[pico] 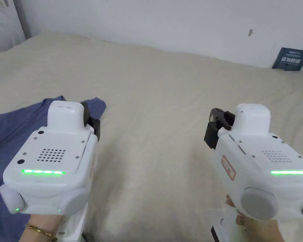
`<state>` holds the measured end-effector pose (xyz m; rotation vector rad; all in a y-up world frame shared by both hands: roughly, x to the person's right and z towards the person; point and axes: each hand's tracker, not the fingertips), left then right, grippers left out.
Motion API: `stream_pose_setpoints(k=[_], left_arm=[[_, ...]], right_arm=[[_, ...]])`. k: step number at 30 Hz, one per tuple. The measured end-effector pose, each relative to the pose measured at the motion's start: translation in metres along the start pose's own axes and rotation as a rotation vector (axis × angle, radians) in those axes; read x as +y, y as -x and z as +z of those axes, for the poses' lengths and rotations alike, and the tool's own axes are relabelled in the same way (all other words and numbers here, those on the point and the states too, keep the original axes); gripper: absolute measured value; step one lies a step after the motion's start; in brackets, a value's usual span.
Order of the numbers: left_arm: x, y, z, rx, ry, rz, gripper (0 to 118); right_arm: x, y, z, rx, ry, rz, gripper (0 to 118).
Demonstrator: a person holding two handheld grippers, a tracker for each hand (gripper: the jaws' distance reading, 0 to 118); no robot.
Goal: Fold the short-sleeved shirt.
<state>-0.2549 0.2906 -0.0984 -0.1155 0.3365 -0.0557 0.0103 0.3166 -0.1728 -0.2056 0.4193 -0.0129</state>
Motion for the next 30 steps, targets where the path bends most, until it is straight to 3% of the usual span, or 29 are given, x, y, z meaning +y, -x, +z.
stream_pose_setpoints(k=[12,26,27,28,30], left_arm=[[-0.012,0.084,0.032,0.238,0.027,0.037,0],[-0.031,0.119,0.033,0.323,0.07,0.083,3],[-0.032,0.121,0.03,0.32,0.075,0.085,17],[-0.032,0.122,0.028,0.316,0.082,0.087,40],[-0.033,0.128,0.017,0.281,0.105,0.101,104]], right_arm=[[-0.003,0.078,-0.035,0.225,0.023,0.051,2],[-0.009,0.109,-0.049,0.295,0.064,0.066,2],[-0.009,0.109,-0.049,0.298,0.067,0.069,2],[-0.009,0.109,-0.049,0.299,0.069,0.069,2],[-0.009,0.109,-0.049,0.297,0.071,0.066,2]])
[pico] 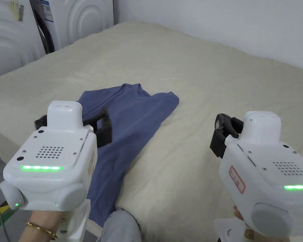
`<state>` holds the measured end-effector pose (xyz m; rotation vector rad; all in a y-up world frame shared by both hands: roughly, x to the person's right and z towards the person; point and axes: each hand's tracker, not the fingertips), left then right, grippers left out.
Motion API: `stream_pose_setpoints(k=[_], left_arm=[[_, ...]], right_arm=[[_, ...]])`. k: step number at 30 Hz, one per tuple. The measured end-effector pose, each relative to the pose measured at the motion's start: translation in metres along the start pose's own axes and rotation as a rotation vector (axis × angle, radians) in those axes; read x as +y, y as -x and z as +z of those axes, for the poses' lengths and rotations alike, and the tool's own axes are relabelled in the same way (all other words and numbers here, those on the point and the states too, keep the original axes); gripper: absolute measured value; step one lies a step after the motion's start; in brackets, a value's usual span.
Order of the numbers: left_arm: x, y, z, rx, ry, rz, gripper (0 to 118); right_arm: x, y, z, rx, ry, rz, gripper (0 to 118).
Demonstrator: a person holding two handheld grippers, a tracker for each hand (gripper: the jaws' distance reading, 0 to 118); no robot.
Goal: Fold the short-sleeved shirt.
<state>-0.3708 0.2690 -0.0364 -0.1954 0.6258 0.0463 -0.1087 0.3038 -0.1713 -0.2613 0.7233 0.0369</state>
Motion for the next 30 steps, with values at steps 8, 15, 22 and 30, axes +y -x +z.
stream_pose_setpoints(k=[8,15,22,30], left_arm=[[0.026,-0.005,-0.074,-0.073,0.07,0.049,118],[0.039,-0.024,-0.197,-0.13,0.285,-0.003,118],[0.023,-0.057,-0.32,-0.194,0.582,-0.052,118],[-0.03,-0.095,-0.386,-0.207,0.795,-0.171,118]], right_arm=[[0.004,-0.008,-0.009,-0.007,0.013,-0.009,2],[0.007,-0.024,-0.029,-0.019,0.042,-0.021,2],[0.002,-0.042,-0.056,-0.052,0.092,-0.024,2],[-0.013,-0.061,-0.089,-0.053,0.172,-0.036,2]])
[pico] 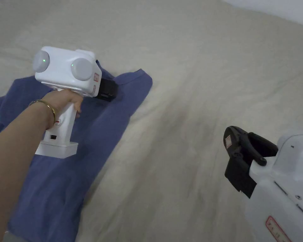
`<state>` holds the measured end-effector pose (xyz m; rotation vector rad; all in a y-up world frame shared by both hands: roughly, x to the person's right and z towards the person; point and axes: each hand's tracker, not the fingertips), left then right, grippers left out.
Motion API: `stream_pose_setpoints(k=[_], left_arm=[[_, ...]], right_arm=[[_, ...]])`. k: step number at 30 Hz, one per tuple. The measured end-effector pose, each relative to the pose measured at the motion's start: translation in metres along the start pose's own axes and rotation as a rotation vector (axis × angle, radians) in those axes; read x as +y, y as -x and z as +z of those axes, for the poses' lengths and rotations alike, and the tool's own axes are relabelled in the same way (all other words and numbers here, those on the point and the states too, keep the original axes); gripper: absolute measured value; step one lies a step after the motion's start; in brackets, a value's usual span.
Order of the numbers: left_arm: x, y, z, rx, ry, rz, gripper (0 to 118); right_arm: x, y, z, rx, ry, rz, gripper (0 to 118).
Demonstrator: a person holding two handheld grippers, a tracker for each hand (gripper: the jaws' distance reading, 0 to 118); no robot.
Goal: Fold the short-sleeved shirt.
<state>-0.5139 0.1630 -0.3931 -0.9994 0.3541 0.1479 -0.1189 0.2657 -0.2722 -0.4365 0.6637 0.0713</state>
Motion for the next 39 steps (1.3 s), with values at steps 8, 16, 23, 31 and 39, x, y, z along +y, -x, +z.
stream_pose_setpoints(k=[8,16,23,31,39], left_arm=[[-0.01,-0.001,-0.031,-0.053,0.061,0.04,80],[-0.004,-0.007,-0.003,-0.004,0.037,0.028,3],[-0.006,0.007,0.065,-0.051,-0.107,0.142,3],[-0.027,0.04,0.189,-0.096,-0.301,0.237,3],[-0.016,0.052,0.337,-0.143,-0.591,0.248,3]], right_arm=[[-0.014,-0.02,-0.011,-0.011,0.068,-0.048,2],[-0.019,-0.024,0.003,-0.021,0.075,-0.082,2],[-0.013,-0.019,0.042,-0.02,0.034,-0.087,2],[-0.015,-0.019,0.1,-0.003,-0.06,-0.1,2],[-0.018,-0.015,0.153,-0.005,-0.121,-0.089,2]])
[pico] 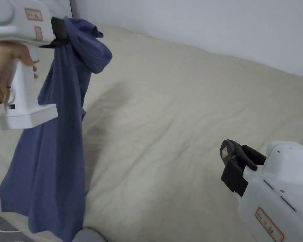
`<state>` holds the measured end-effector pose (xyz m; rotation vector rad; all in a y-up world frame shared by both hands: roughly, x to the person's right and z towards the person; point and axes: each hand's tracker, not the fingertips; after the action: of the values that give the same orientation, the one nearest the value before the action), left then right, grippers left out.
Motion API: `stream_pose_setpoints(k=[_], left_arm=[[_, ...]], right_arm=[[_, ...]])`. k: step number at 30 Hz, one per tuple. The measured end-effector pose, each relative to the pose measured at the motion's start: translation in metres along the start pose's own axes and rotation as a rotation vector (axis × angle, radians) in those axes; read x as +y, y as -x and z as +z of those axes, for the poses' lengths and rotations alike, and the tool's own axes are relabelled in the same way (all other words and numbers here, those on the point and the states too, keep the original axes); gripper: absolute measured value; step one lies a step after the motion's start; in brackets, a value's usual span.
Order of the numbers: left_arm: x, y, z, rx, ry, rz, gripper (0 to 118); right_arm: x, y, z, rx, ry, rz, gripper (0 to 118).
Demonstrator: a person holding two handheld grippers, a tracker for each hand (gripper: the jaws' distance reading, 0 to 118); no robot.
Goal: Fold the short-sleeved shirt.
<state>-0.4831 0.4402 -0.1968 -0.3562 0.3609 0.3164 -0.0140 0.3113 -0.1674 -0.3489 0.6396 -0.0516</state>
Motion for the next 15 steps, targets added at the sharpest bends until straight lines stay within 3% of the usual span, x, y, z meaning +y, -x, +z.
stream_pose_setpoints(k=[7,11,15], left_arm=[[0.081,-0.074,0.077,-0.155,-0.223,-0.091,3],[0.115,-0.134,0.098,-0.229,-0.284,-0.153,3],[0.131,-0.192,0.105,-0.303,-0.303,-0.203,3]], right_arm=[[0.002,-0.013,0.006,-0.058,-0.072,-0.039,2],[0.013,-0.009,0.066,-0.11,-0.105,-0.027,2],[0.01,-0.04,0.087,-0.189,-0.143,-0.044,2]])
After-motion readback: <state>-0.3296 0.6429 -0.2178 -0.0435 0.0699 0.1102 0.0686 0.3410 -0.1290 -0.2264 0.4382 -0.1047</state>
